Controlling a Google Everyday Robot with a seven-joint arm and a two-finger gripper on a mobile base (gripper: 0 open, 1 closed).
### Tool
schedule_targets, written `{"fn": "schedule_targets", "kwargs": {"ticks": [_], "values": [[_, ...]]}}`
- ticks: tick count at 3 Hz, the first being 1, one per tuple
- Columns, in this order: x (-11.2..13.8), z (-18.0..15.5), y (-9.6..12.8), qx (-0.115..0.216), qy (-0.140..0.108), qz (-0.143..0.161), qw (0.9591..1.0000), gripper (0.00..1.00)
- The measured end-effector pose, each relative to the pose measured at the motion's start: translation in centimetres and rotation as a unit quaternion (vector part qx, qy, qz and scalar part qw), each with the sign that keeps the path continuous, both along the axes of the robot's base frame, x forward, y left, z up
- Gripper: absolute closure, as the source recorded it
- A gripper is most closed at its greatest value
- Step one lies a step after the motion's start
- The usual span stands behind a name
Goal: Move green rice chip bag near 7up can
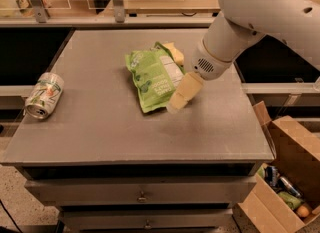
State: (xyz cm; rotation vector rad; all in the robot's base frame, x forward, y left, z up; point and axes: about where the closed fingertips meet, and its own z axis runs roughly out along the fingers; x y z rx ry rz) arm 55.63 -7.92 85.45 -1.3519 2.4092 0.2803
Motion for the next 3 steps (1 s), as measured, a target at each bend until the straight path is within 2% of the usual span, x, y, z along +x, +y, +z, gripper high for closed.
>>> {"fn": "schedule_targets", "kwargs": {"ticks": [1, 2, 3], "values": [[1.3, -0.2, 0.3, 0.015, -0.010, 0.000, 0.9998, 0.00], [2.4, -1.0, 0.4, 0.021, -0.009, -0.006, 0.9997, 0.00], [2.9, -2.2, 0.0, 0.042, -0.002, -0.013, 0.9990, 0.00]]}}
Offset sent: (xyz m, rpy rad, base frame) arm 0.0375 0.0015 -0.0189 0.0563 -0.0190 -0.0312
